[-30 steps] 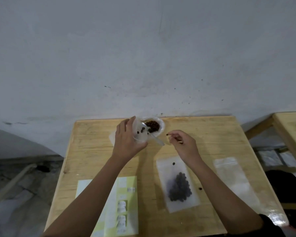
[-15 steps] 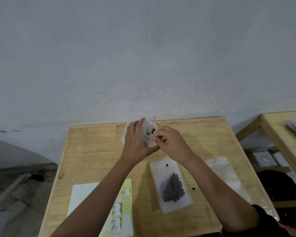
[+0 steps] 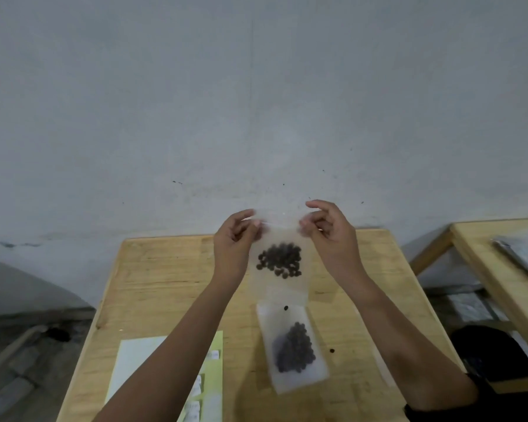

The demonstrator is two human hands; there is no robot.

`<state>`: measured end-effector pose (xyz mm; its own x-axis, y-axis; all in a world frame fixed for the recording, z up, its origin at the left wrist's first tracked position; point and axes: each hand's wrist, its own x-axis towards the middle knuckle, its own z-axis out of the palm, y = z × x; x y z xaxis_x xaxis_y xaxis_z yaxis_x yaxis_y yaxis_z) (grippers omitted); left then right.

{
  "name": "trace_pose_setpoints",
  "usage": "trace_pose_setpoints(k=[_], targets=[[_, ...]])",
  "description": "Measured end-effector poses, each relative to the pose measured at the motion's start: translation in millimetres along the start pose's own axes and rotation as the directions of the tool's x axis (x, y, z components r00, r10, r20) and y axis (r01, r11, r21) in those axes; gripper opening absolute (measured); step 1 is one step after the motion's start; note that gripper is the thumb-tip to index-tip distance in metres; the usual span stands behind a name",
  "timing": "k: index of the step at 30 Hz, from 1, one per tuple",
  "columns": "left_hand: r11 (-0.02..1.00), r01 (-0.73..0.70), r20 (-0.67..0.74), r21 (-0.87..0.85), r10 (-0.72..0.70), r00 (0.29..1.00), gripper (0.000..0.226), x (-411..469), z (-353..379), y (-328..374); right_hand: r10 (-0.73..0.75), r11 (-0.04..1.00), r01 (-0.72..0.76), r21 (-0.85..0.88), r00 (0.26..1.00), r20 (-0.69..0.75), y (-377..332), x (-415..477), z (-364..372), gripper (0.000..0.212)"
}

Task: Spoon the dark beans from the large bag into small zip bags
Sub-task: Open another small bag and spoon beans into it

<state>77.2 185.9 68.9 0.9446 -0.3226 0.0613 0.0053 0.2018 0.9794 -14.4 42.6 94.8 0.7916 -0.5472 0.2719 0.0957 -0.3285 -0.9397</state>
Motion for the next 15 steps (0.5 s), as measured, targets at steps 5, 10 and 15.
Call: trace_pose_setpoints(k=[5,10,15], targets=[[0.996,-0.005,-0.043,-0.087,0.001,0.999,0.018,-8.2,10.6,3.2,0.083,0.996,-0.083,0.016,0.996,0.02,-0.1,-5.1,-10.0,0.029],[0.997,-0.012,0.06,-0.074,0.017,0.998,0.023,-17.1,22.0,8.7,0.109,0.992,-0.112,-0.062,0.993,-0.053,-2.6,0.0,-20.5,0.03],[0.997,-0.077,0.048,0.019,0.076,0.996,0.021,-19.8,31.1,10.2,0.101,0.993,-0.102,-0.051,0.995,-0.015,-5.7,-3.4,-28.4,0.026]])
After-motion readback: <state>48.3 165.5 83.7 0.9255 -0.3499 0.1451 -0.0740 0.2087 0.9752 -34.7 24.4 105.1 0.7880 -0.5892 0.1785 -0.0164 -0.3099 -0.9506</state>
